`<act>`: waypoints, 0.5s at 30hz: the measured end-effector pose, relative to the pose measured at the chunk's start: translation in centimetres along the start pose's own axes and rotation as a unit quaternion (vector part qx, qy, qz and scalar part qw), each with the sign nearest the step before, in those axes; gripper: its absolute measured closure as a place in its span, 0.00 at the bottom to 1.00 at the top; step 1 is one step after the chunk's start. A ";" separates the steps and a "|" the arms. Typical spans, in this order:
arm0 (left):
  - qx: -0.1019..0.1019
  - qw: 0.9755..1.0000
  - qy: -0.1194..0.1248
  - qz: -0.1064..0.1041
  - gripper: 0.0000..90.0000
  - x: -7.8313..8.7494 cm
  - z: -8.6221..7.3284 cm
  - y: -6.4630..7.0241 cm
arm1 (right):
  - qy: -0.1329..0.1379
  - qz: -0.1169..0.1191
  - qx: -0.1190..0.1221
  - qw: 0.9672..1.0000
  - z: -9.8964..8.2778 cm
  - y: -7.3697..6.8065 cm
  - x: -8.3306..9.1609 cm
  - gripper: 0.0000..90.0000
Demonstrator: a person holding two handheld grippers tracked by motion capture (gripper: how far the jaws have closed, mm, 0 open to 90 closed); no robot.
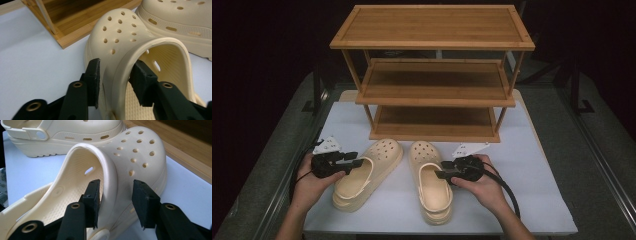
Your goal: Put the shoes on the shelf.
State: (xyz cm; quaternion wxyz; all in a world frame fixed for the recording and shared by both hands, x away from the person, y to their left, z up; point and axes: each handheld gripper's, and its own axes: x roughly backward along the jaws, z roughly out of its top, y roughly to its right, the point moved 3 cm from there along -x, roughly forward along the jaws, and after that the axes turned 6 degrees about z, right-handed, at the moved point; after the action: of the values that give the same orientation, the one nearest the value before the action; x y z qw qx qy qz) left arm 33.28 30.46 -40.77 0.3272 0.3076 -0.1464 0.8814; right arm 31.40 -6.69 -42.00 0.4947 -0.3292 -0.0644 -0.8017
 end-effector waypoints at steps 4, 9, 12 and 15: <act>-0.017 1.000 -0.005 0.017 0.77 -0.1 0.2 0.3 | 0.002 -0.002 -0.001 1.000 0.0 -0.1 0.1 0.68; -0.023 0.999 -0.011 0.032 0.83 0.0 0.4 0.5 | 0.002 -0.013 -0.003 1.000 0.1 -0.2 0.4 0.77; -0.021 0.999 -0.013 0.039 0.86 0.1 0.5 0.5 | 0.004 -0.025 -0.001 1.000 0.1 0.0 0.6 0.82; -0.021 0.999 -0.012 0.046 0.88 0.0 0.6 0.8 | 0.004 -0.031 0.002 1.000 0.1 0.2 0.8 0.85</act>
State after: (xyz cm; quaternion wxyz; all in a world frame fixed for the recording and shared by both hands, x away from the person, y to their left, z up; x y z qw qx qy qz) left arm 33.05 29.55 -40.34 0.2913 0.3042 -0.1830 0.8883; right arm 31.35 -7.33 -41.49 0.4707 -0.3228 -0.0738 -0.8178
